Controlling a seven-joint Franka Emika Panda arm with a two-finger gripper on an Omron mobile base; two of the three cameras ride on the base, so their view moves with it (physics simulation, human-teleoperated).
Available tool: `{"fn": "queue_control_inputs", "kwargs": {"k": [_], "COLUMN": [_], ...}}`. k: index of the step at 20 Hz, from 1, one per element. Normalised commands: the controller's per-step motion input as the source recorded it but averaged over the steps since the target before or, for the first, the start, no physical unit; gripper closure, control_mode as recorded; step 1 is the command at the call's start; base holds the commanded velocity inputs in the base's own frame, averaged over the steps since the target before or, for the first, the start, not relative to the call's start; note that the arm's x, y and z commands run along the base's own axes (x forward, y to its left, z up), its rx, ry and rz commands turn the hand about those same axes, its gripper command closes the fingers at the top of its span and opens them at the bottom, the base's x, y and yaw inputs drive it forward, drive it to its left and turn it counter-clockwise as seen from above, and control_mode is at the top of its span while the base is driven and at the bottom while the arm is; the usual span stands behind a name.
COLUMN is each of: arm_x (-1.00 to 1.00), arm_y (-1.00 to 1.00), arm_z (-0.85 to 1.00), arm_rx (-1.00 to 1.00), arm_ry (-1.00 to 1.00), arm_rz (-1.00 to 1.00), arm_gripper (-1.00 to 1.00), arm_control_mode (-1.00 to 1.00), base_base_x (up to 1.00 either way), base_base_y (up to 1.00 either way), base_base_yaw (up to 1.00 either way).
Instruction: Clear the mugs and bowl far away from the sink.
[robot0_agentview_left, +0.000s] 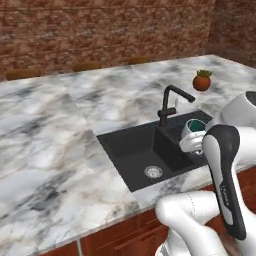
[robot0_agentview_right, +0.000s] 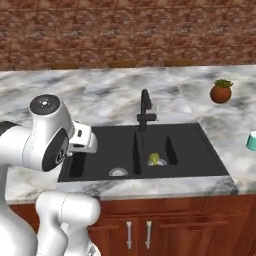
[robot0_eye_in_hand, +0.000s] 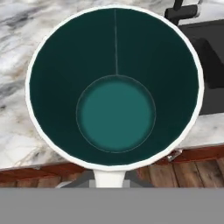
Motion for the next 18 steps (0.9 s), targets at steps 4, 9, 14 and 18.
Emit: {"fn": "queue_control_inputs", "kwargs": {"k": [4, 9, 14, 18], "arm_x": [0.0, 0.0, 0.0, 0.0], "arm_y": [0.0, 0.0, 0.0, 0.0], "arm_z": [0.0, 0.0, 0.0, 0.0], "arm_rx": [0.0, 0.0, 0.0, 0.0], "arm_ry": [0.0, 0.0, 0.0, 0.0], "arm_rz": [0.0, 0.0, 0.0, 0.0], "arm_gripper": [1.0, 1.0, 1.0, 1.0], "arm_control_mode": [1.0, 1.0, 1.0, 1.0], "base_base_x": [0.0, 0.0, 0.0, 0.0], "base_base_y": [0.0, 0.0, 0.0, 0.0], "base_base_yaw": [-1.0, -1.0, -0.99, -0.99]}}
